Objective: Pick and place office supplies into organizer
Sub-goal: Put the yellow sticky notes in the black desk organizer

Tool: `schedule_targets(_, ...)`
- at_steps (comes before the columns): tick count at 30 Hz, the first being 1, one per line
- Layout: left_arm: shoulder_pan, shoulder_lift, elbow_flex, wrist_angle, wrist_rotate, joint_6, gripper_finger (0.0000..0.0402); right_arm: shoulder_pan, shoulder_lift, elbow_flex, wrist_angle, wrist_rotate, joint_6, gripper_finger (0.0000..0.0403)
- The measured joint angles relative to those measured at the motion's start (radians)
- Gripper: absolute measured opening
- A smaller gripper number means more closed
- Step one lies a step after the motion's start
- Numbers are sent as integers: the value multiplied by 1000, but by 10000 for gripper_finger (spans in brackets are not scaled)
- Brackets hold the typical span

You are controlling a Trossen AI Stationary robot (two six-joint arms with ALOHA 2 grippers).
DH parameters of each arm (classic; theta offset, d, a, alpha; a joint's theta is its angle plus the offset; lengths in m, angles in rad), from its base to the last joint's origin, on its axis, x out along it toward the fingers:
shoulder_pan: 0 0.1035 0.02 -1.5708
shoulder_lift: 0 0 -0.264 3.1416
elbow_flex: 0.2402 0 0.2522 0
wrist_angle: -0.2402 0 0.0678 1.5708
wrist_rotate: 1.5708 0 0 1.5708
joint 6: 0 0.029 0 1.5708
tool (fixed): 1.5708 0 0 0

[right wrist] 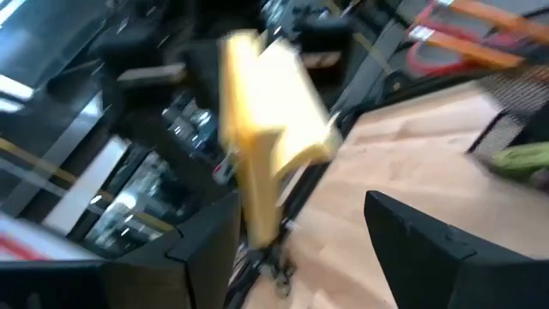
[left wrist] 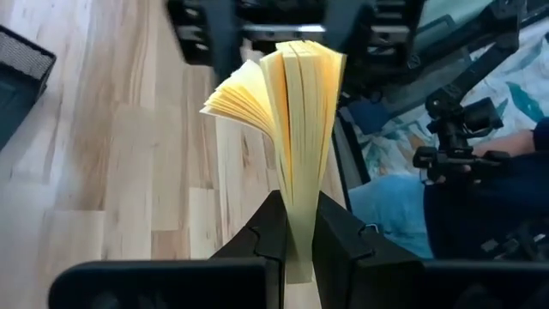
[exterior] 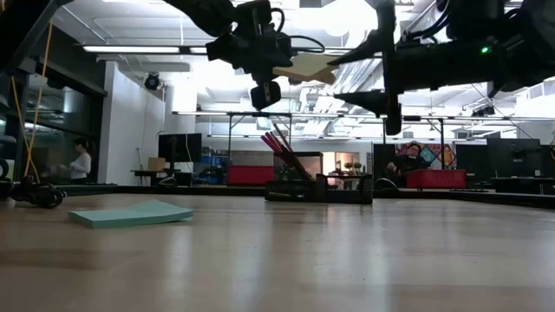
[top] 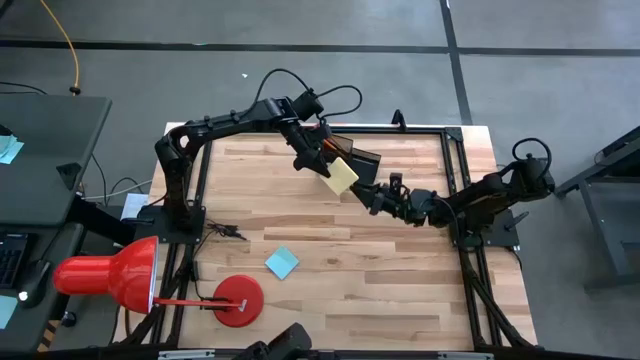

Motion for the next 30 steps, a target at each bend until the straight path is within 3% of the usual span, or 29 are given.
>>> schedule_targets(9, 0, 0, 0, 10, -16, 1, 19, -79, 0, 0, 34, -92, 26, 254)
schedule_targets(22, -1, 0, 0, 12, -26, 4, 18, -105, 0, 0, 102, -153, 22, 253)
schedule_targets(26, -7, 0, 0, 12, -27, 6, 18, -105, 0, 0, 102, -159, 30, 235)
schedule_targets(30, -13, 0, 0, 12, -27, 8, 18, -127, 0, 0, 103, -243, 46, 183)
